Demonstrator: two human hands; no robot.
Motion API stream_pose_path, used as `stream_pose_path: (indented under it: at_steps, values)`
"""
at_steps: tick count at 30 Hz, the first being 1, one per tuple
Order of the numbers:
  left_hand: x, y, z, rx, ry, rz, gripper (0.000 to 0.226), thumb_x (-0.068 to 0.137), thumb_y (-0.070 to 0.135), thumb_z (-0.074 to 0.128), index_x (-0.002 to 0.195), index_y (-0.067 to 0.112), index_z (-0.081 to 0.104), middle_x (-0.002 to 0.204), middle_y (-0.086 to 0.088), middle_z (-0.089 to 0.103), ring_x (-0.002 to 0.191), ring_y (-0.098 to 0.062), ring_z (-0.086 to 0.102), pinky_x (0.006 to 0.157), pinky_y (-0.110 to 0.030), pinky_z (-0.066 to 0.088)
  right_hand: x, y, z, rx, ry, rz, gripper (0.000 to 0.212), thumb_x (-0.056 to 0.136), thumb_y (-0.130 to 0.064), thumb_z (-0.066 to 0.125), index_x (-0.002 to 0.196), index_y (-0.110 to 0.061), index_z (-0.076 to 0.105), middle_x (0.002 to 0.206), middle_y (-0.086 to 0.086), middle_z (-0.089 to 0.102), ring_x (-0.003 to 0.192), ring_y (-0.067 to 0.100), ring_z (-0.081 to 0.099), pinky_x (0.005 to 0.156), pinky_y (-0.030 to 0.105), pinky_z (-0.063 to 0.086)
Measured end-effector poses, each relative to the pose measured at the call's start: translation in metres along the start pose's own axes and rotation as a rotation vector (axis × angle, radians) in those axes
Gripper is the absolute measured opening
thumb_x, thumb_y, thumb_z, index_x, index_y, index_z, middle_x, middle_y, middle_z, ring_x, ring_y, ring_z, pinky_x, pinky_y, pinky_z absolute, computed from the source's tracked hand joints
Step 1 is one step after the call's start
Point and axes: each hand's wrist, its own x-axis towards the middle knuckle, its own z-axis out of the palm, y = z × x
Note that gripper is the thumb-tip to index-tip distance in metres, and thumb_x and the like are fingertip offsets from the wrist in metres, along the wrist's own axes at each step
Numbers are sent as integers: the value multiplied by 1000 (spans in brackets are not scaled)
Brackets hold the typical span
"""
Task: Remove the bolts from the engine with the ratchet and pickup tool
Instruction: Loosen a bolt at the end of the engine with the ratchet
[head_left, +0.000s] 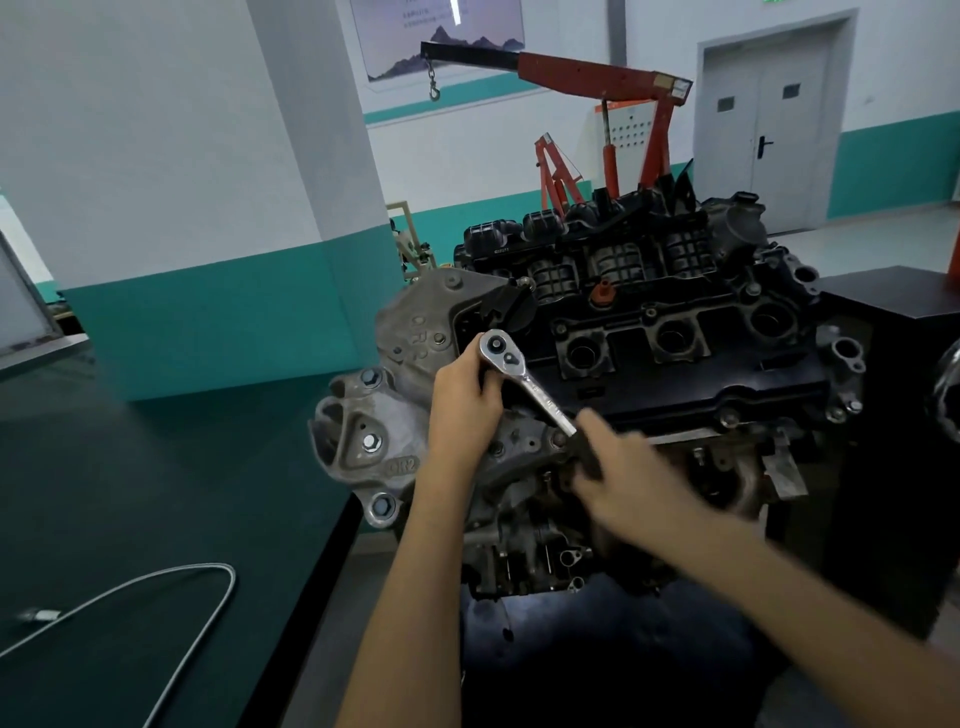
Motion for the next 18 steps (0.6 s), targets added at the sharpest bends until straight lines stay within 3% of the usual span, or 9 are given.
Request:
stream_pose_path:
  at_steps: [2,5,7,10,12,15,18]
  values:
    - [0,-1,1,-3,15,-9,16,89,-2,49,93,3,63,66,5,61,58,-3,55,53,-13,38,-11,-25,35,256,33,72,32,82,-12,57,108,-21,42,65,-3,49,57,19,54,53,36,45]
    - [-1,-4,2,-45,38,-83,14,88,4,51,89,10,64,74,-4,68,69,-15,61,62,-26,46,-11,-53,64,383,81,106,40,82,-9,53,120,-11,40,78,11,59,70,29,60,64,41,51]
    - [-2,-5,1,-71,37,-74,17,87,1,52,86,14,62,77,-3,69,75,-17,64,69,-29,49,-10,-49,58,353,51,91,39,81,-10,53,118,-14,41,80,12,60,74,33,61,65,42,53]
    - [1,-5,-3,-118,23,12,22,85,-4,53,89,15,62,88,5,71,84,-12,66,76,-27,52,-3,-19,19,171,-40,-27,31,80,-11,56,107,-21,44,72,2,54,68,28,59,64,39,53]
    - [1,-3,-6,-151,-20,55,20,87,0,55,93,16,65,92,13,70,87,-4,64,77,-20,50,15,5,-19,-110,-72,-115,34,81,-14,58,112,-22,44,73,0,52,74,32,61,62,35,48]
    - [1,-1,-7,-148,-79,48,18,93,12,58,92,29,63,82,27,65,74,6,58,68,-11,44,51,26,-70,-567,-37,-239,40,87,-20,56,124,-25,40,84,2,59,81,30,62,59,30,35]
    - [-1,1,-4,-118,-25,13,14,94,10,58,95,22,64,67,18,60,60,1,51,59,-15,42,58,26,-72,-625,30,-276,34,87,-22,55,117,-25,39,88,3,62,82,31,62,60,31,35]
